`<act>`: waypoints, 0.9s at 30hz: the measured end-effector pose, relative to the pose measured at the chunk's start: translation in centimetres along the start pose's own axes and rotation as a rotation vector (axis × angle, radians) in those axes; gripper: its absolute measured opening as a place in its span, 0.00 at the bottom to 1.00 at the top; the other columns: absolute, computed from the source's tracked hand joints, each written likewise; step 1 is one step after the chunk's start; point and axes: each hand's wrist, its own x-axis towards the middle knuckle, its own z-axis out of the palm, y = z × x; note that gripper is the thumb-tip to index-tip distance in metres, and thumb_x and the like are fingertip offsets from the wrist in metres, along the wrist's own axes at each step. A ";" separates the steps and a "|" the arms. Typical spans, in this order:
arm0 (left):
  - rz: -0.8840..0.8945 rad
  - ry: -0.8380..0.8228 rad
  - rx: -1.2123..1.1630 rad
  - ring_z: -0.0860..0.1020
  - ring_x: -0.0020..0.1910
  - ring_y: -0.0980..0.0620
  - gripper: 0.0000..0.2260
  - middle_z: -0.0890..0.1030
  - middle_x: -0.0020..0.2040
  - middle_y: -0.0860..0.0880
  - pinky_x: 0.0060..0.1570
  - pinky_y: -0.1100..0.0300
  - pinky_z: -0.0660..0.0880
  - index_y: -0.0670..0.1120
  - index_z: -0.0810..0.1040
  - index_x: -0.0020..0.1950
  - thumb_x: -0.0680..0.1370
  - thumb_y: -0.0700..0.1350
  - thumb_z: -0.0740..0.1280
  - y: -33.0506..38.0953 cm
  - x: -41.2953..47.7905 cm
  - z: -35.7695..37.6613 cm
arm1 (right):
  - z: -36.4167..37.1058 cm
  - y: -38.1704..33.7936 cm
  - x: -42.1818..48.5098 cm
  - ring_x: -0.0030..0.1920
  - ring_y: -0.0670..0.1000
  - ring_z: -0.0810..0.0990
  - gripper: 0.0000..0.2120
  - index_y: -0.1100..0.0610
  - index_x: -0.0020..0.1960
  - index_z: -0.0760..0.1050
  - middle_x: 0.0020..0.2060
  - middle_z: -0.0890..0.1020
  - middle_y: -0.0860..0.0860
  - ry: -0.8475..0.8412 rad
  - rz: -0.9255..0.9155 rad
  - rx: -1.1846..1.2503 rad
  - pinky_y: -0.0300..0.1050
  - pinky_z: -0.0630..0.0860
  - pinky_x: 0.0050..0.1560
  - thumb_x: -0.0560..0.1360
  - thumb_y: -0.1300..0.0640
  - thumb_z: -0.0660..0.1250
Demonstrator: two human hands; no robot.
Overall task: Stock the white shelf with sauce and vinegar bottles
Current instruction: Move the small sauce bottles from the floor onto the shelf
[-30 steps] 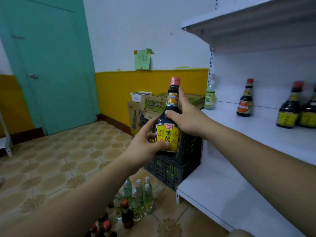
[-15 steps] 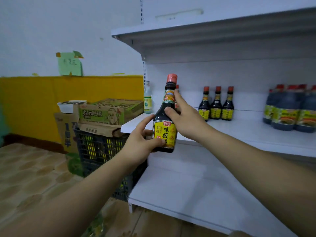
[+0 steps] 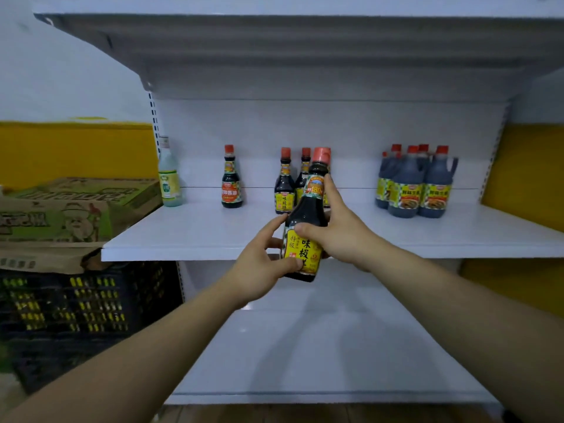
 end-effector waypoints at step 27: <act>-0.253 -0.267 1.261 0.48 0.77 0.45 0.31 0.50 0.79 0.52 0.71 0.36 0.46 0.60 0.50 0.77 0.76 0.69 0.45 -11.1 19.2 -2.4 | -2.6 14.3 19.6 0.64 0.52 0.74 0.43 0.45 0.79 0.50 0.67 0.73 0.48 0.155 0.014 -0.027 0.47 0.72 0.62 0.74 0.61 0.72</act>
